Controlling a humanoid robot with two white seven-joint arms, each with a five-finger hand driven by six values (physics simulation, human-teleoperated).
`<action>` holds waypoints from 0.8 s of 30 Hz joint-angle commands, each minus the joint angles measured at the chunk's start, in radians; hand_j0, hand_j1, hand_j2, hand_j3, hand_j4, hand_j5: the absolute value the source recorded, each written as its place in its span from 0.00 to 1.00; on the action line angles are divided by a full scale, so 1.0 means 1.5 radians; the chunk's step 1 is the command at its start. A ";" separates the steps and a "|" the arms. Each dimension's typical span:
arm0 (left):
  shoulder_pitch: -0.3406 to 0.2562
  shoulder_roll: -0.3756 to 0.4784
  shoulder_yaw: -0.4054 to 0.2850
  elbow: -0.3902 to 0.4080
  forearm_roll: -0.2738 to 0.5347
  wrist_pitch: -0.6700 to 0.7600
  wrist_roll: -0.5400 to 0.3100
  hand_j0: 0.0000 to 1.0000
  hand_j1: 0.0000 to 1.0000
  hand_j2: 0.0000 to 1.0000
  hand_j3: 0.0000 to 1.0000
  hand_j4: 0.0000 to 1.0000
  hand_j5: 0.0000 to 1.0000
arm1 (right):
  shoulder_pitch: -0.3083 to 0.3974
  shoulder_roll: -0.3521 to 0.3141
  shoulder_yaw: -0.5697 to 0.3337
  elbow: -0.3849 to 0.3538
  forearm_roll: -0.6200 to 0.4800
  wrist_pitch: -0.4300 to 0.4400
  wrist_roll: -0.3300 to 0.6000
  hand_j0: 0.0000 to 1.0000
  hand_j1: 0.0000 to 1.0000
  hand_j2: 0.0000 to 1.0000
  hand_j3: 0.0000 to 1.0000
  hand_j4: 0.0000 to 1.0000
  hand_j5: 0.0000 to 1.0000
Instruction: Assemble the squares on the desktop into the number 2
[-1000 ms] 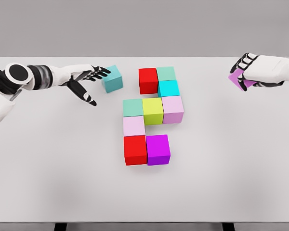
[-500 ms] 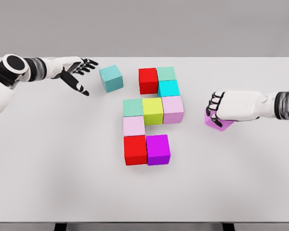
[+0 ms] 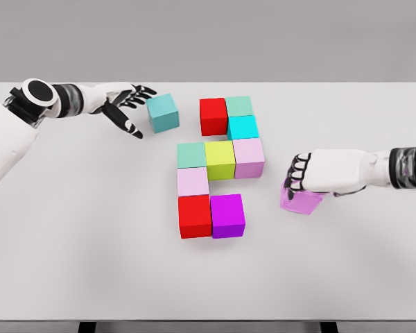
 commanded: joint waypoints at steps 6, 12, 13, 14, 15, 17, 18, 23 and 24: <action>-0.006 -0.019 0.000 -0.001 -0.041 -0.045 0.000 1.00 1.00 1.00 1.00 1.00 1.00 | -0.001 -0.032 -0.120 0.097 -0.090 0.002 0.000 1.00 1.00 1.00 1.00 1.00 1.00; -0.007 -0.027 -0.001 -0.001 -0.045 -0.051 0.000 1.00 1.00 1.00 1.00 1.00 1.00 | -0.001 -0.024 -0.128 0.168 -0.099 0.002 0.000 1.00 1.00 1.00 1.00 1.00 1.00; -0.007 -0.027 -0.001 0.000 -0.045 -0.052 0.000 1.00 1.00 1.00 1.00 1.00 1.00 | 0.000 -0.023 -0.127 0.187 -0.097 0.002 0.000 1.00 1.00 1.00 1.00 1.00 1.00; -0.006 -0.028 -0.003 0.000 -0.045 -0.052 0.000 1.00 1.00 1.00 1.00 1.00 1.00 | 0.003 -0.021 -0.126 0.201 -0.094 0.002 0.000 1.00 1.00 1.00 1.00 1.00 1.00; -0.006 -0.030 -0.004 -0.001 -0.045 -0.052 0.000 1.00 1.00 1.00 1.00 1.00 1.00 | 0.004 -0.008 -0.126 0.206 -0.086 0.002 0.000 1.00 1.00 1.00 1.00 1.00 1.00; -0.005 -0.035 -0.004 -0.001 -0.045 -0.052 0.000 1.00 1.00 1.00 1.00 1.00 1.00 | 0.005 0.016 -0.125 0.218 -0.044 0.002 0.000 1.00 1.00 1.00 1.00 1.00 1.00; -0.005 -0.035 -0.004 -0.001 -0.045 -0.052 0.000 1.00 1.00 1.00 1.00 1.00 1.00 | 0.005 0.028 -0.123 0.218 -0.029 0.002 0.000 1.00 1.00 1.00 1.00 1.00 1.00; -0.005 -0.036 -0.003 -0.001 -0.045 -0.052 0.000 1.00 1.00 1.00 1.00 1.00 1.00 | 0.003 0.092 -0.080 0.214 0.008 0.002 0.000 1.00 1.00 1.00 1.00 1.00 1.00; -0.005 -0.037 -0.003 0.000 -0.044 -0.052 0.000 1.00 1.00 1.00 1.00 1.00 1.00 | 0.002 0.092 -0.080 0.214 0.008 0.002 0.000 1.00 1.00 1.00 1.00 1.00 1.00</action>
